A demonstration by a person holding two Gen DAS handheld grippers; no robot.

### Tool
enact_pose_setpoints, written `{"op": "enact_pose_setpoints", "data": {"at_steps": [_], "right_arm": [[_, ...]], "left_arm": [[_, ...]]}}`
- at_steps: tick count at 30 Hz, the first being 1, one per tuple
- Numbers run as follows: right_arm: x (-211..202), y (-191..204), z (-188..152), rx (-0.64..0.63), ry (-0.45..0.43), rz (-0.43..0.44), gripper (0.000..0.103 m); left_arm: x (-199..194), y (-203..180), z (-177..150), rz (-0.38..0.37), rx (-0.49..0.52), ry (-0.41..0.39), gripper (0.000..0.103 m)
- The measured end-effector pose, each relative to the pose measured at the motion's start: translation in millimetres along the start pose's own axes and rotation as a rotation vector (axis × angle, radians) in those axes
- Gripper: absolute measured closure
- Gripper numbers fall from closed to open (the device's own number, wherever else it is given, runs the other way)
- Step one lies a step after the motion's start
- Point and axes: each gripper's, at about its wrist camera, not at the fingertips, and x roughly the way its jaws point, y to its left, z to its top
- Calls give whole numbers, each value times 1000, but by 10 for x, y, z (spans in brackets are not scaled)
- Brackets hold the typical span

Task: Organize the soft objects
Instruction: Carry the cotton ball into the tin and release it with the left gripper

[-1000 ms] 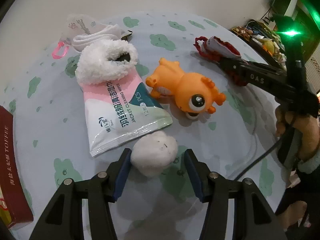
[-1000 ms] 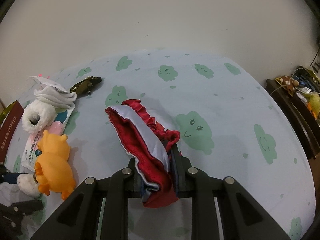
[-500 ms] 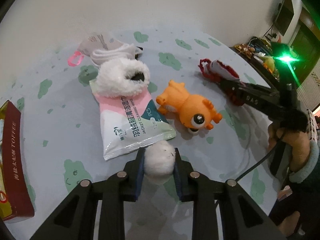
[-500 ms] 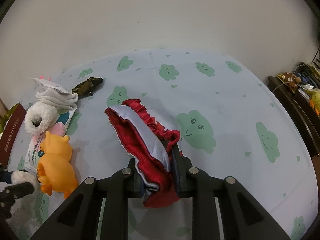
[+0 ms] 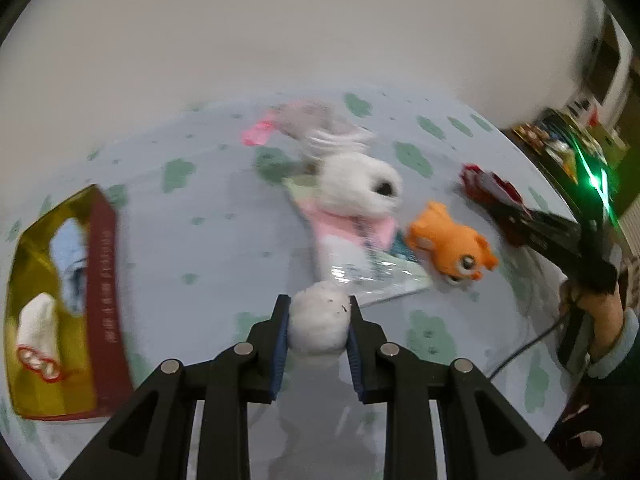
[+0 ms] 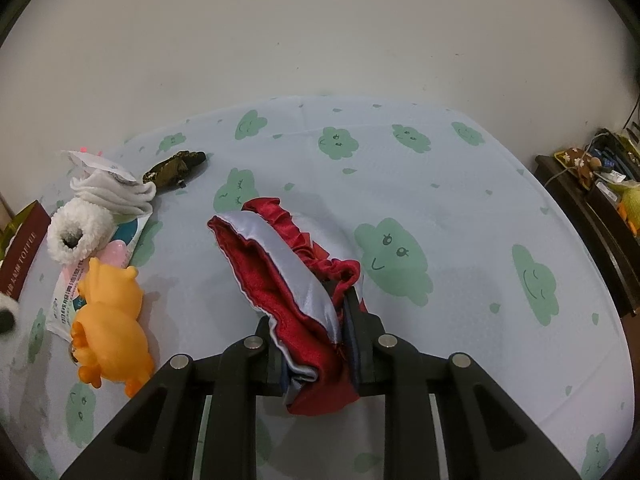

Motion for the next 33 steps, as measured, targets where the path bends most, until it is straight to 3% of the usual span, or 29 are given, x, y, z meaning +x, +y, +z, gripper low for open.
{"op": "enact_pose_setpoints", "data": {"at_steps": [11,16,28,30,33], "right_arm": [[9,16,-1,-11,2,-11,82],[11,16,2,-12,3,-15,82],[17,16,-3,-18,5,-15,81],[19,17,-3,-19,5,-15,81],[21,19,-2,-20,6,-16,81]], "left_arm": [[-352,1016,26,147,-178,-60,77],[-404,1424,-70,201,-261,-47,77],[-211,1826,-335,287,-350,54,74],[-173,1833,-344,297,-357,71,72],[-129,1865,-347,294,-373,92,59]]}}
